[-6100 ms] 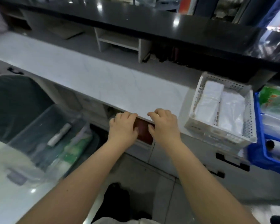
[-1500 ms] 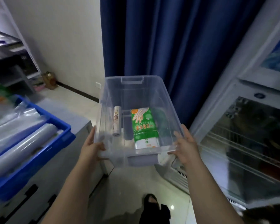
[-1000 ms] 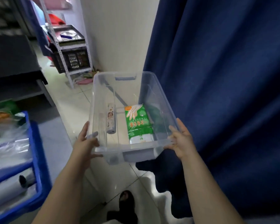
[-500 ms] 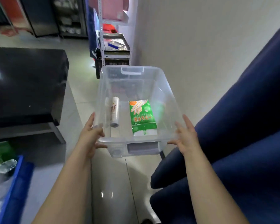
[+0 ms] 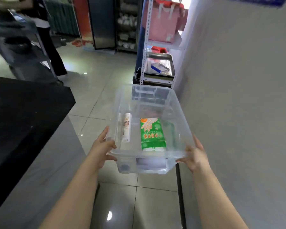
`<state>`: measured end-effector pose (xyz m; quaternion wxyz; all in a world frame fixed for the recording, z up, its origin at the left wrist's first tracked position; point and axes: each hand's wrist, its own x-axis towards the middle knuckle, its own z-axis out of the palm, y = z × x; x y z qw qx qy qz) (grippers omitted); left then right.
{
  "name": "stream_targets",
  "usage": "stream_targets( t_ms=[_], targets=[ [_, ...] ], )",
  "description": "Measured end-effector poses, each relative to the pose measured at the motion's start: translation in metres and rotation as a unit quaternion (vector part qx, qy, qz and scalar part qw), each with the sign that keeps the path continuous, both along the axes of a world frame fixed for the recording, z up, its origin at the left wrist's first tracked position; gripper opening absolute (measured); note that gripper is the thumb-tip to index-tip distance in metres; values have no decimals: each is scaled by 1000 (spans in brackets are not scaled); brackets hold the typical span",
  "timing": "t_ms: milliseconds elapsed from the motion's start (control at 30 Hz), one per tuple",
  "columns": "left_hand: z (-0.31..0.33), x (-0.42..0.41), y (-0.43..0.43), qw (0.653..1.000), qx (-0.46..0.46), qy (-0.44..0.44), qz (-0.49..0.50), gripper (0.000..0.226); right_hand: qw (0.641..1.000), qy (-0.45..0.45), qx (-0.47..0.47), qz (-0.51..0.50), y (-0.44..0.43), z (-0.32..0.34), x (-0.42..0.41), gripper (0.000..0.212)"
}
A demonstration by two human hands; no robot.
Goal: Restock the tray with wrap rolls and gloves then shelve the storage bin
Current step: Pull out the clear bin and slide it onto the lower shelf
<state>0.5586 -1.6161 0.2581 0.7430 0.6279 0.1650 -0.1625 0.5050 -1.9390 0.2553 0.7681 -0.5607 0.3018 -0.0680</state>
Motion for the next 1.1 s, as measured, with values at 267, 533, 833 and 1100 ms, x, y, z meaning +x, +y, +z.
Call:
stream_targets(
  t_ms=[267, 533, 833, 1100],
  targets=[
    [-28, 198, 2, 998, -39, -4, 54, 83, 999, 0, 6, 44, -7, -18, 234, 61],
    [-22, 444, 25, 995, -58, 19, 84, 90, 999, -5, 9, 41, 21, 0, 469, 55],
    [-4, 669, 60, 997, -23, -30, 71, 66, 988, 0, -57, 142, 55, 7, 715, 50],
    [-15, 874, 107, 994, 7, -14, 111, 56, 992, 5, 12, 123, 97, -12, 946, 46]
  ],
)
